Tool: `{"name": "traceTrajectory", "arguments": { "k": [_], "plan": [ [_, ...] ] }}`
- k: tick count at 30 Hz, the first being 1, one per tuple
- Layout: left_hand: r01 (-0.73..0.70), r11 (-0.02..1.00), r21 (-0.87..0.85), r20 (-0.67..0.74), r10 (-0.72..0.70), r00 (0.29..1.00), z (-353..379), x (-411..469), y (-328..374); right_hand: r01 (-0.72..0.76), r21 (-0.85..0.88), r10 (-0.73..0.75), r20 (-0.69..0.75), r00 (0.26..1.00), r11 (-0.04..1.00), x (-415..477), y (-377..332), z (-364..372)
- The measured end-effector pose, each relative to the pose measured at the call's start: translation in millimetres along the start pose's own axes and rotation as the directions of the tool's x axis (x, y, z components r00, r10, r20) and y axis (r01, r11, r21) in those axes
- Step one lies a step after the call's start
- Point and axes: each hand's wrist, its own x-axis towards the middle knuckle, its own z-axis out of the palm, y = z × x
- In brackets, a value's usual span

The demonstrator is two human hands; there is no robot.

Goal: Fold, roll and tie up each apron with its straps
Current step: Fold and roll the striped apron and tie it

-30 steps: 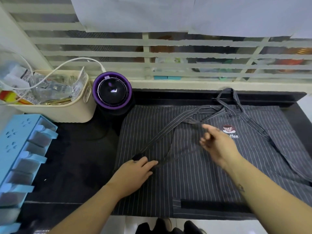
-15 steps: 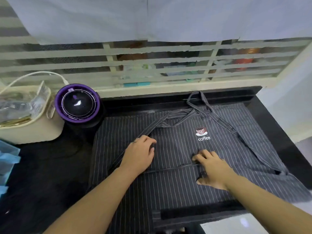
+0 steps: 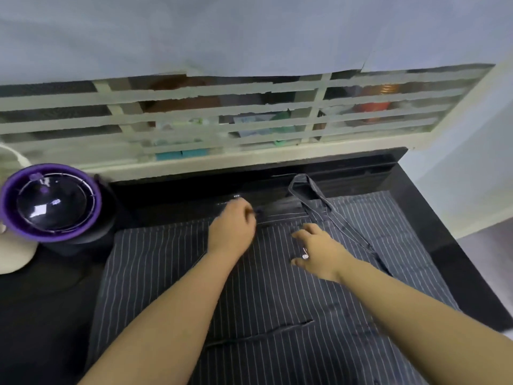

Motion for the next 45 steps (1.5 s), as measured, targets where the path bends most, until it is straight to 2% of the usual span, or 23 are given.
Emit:
{"name": "traceTrajectory", "arguments": {
  "k": [2, 3, 5, 7, 9, 11, 12, 13, 15, 17, 22, 24, 26, 27, 28, 30, 31, 32, 34, 36, 39, 42, 45],
  "plan": [
    [0.294, 0.853, -0.432, -0.083, -0.362, 0.928, -17, 14, -15, -0.007, 0.031, 0.007, -0.015, 1.0, 0.999, 12, 5, -4],
    [0.37, 0.751, -0.547, -0.07, -0.482, 0.874, -23, 21, -26, -0.008, 0.038, 0.009, -0.024, 1.0, 0.999, 18, 8, -7],
    [0.45, 0.656, -0.606, -0.018, -0.577, 0.816, -34, 26, -45, -0.006, 0.022, 0.007, -0.044, 0.999, 1.0, 29, 11, -13],
    [0.455, 0.66, -0.598, -0.01, -0.573, 0.819, -38, 26, -54, 0.004, -0.022, -0.005, -0.037, 0.999, 1.0, 42, 11, -19],
    [0.37, 0.742, -0.558, -0.111, -0.509, 0.854, -37, 21, -51, 0.02, -0.059, -0.021, -0.008, 1.0, 0.998, 52, 9, -23],
    [0.193, 0.894, -0.405, -0.267, -0.318, 0.91, -33, 15, -43, 0.031, -0.073, -0.03, 0.012, 0.999, 0.997, 60, 6, -26],
    [0.114, 0.941, -0.32, -0.277, -0.208, 0.938, -28, 13, -39, 0.035, -0.072, -0.034, 0.012, 0.999, 0.997, 63, 6, -27],
    [0.081, 0.96, -0.269, -0.232, -0.146, 0.962, -22, 12, -36, 0.04, -0.069, -0.04, 0.004, 0.999, 0.997, 65, 6, -27],
    [0.209, 0.936, -0.282, -0.066, -0.236, 0.969, -14, 16, -33, 0.051, -0.044, -0.053, -0.042, 0.998, 0.998, 69, 8, -27],
    [0.384, 0.843, -0.378, 0.091, -0.379, 0.921, -13, 21, -36, 0.061, -0.006, -0.062, -0.105, 0.993, 0.998, 74, 10, -27],
    [0.56, 0.552, -0.618, 0.296, -0.496, 0.816, -16, 36, -30, 0.095, -0.069, -0.106, -0.171, 0.98, 0.993, 89, -1, -29],
    [0.604, 0.316, -0.732, 0.447, -0.447, 0.775, -20, 39, -24, 0.1, -0.084, -0.114, -0.183, 0.977, 0.991, 92, -5, -29],
    [0.619, 0.096, -0.779, 0.581, -0.26, 0.771, -28, 38, -21, 0.107, -0.032, -0.111, -0.228, 0.967, 0.994, 93, -7, -28],
    [0.642, 0.098, -0.761, 0.618, -0.194, 0.762, -31, 36, -19, 0.116, 0.023, -0.106, -0.257, 0.961, 0.993, 93, -8, -27],
    [0.663, 0.201, -0.721, 0.641, -0.17, 0.748, -31, 34, -18, 0.131, 0.082, -0.105, -0.267, 0.958, 0.988, 94, -10, -28],
    [0.577, 0.631, -0.519, 0.571, -0.247, 0.783, -22, 35, -20, 0.162, 0.205, -0.118, -0.211, 0.97, 0.965, 96, -17, -27],
    [0.493, 0.78, -0.385, 0.482, -0.285, 0.828, -16, 37, -24, 0.167, 0.263, -0.126, -0.165, 0.978, 0.95, 97, -22, -27],
    [0.447, 0.838, -0.311, 0.415, -0.303, 0.858, -11, 38, -26, 0.165, 0.315, -0.131, -0.125, 0.983, 0.935, 98, -27, -27],
    [0.454, 0.836, -0.308, 0.39, -0.324, 0.862, -6, 40, -29, 0.123, 0.52, -0.12, -0.041, 0.992, 0.845, 99, -39, -29],
    [0.45, 0.847, -0.284, 0.418, -0.313, 0.853, -7, 42, -28, -0.026, 0.796, -0.092, 0.102, 0.99, 0.605, 100, -52, -36],
    [0.389, 0.912, -0.127, 0.404, -0.311, 0.86, -6, 42, -27, -0.189, 0.922, -0.062, 0.222, 0.973, 0.339, 105, -63, -45],
    [0.409, 0.904, -0.122, 0.417, -0.327, 0.848, -8, 41, -26, -0.174, 0.929, -0.057, 0.203, 0.978, 0.328, 110, -74, -51],
    [0.499, 0.819, -0.283, 0.403, -0.371, 0.837, -22, 39, -32, -0.026, 0.899, 0.031, 0.014, 0.999, 0.438, 114, -79, -61]
  ]
}}
